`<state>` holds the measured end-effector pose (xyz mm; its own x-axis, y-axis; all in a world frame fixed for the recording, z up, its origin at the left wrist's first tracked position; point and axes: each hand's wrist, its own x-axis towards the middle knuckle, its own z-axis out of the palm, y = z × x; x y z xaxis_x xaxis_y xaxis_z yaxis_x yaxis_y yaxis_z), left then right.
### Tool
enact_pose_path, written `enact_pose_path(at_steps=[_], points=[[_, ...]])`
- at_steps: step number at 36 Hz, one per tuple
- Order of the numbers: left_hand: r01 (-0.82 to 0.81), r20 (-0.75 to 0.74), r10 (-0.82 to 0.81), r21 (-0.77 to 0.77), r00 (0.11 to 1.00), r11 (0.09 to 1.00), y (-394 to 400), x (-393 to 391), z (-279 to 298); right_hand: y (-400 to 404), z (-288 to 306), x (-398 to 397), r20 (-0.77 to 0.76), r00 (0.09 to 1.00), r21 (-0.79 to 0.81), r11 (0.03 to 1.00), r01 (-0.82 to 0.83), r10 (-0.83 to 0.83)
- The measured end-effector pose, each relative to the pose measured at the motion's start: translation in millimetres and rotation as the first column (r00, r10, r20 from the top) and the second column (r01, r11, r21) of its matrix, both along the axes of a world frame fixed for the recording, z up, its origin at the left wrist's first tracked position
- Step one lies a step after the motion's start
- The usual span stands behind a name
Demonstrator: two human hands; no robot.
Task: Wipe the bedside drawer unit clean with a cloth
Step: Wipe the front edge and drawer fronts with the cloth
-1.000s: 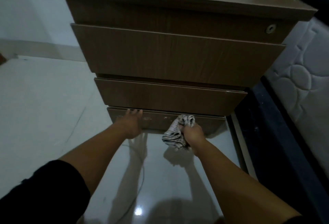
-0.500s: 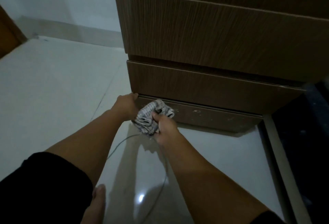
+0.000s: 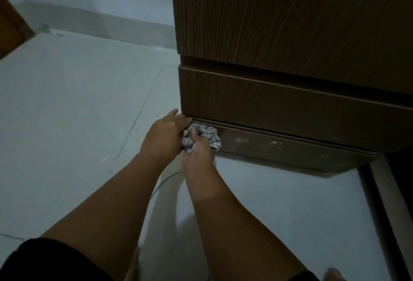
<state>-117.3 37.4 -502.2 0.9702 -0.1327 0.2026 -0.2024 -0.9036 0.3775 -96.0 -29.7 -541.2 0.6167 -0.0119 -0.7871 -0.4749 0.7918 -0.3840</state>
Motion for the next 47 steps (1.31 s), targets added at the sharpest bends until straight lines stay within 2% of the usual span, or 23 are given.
enact_pose_path(at_steps=[4, 10, 12, 15, 16, 18, 20, 22, 26, 28, 30, 34, 39, 44, 47], points=[[0.099, 0.143, -0.122, 0.158, 0.982, 0.982, 8, 7, -7, -1, -17, 0, -0.059, 0.998, -0.045, 0.999, -0.026, 0.024], [0.082, 0.166, -0.115, 0.195, 0.979, 0.977, 10, 4, -18, -11, -38, -2, -0.154, 0.983, -0.200, 0.971, -0.132, 0.102], [0.058, 0.188, -0.094, 0.188, 0.978, 0.981, 9, 4, -22, -14, -41, -2, -0.193, 0.968, -0.252, 0.945, -0.210, 0.164], [0.060, 0.174, -0.094, 0.191, 0.980, 0.980, 8, 1, -22, -24, -35, -4, -0.307, 0.899, -0.327, 0.852, -0.409, 0.314], [0.067, 0.172, -0.101, 0.193, 0.980, 0.979, 9, 0, -23, -28, -34, -5, -0.330, 0.889, -0.330, 0.844, -0.422, 0.316], [0.093, 0.183, -0.128, 0.187, 0.975, 0.978, 7, 2, -25, -36, -30, -8, -0.334, 0.899, -0.289, 0.878, -0.382, 0.282], [0.133, 0.197, -0.170, 0.188, 0.966, 0.973, 3, 4, -25, -36, -27, -14, -0.297, 0.940, -0.210, 0.949, -0.237, 0.169], [0.163, 0.188, -0.202, 0.204, 0.961, 0.965, -3, 7, -21, -31, -24, -20, -0.227, 0.972, -0.176, 0.980, -0.095, 0.054], [0.198, 0.145, -0.243, 0.270, 0.959, 0.942, -14, 15, -16, -30, -12, -18, -0.097, 0.989, -0.135, 0.986, 0.101, -0.115], [0.197, 0.130, -0.237, 0.267, 0.963, 0.943, -16, 15, -19, -31, -4, -12, 0.015, 0.984, -0.057, 0.982, 0.180, -0.180], [0.186, 0.129, -0.220, 0.236, 0.967, 0.954, -16, 13, -24, -34, 1, -8, 0.050, 0.975, -0.005, 0.976, 0.216, -0.216], [0.156, 0.156, -0.194, 0.224, 0.968, 0.962, -21, 8, -29, -39, -3, -2, -0.070, 0.986, -0.050, 0.988, 0.147, -0.150], [0.142, 0.167, -0.187, 0.246, 0.968, 0.959, -25, 7, -26, -47, -23, 3, -0.237, 0.972, -0.161, 0.986, -0.038, -0.002], [0.122, 0.183, -0.171, 0.252, 0.968, 0.960, -26, 7, -29, -52, -47, 0, -0.212, 0.971, -0.207, 0.966, -0.154, 0.109], [0.099, 0.187, -0.147, 0.249, 0.971, 0.964, -26, 7, -33, -60, -56, -1, -0.227, 0.959, -0.295, 0.927, -0.231, 0.167]])
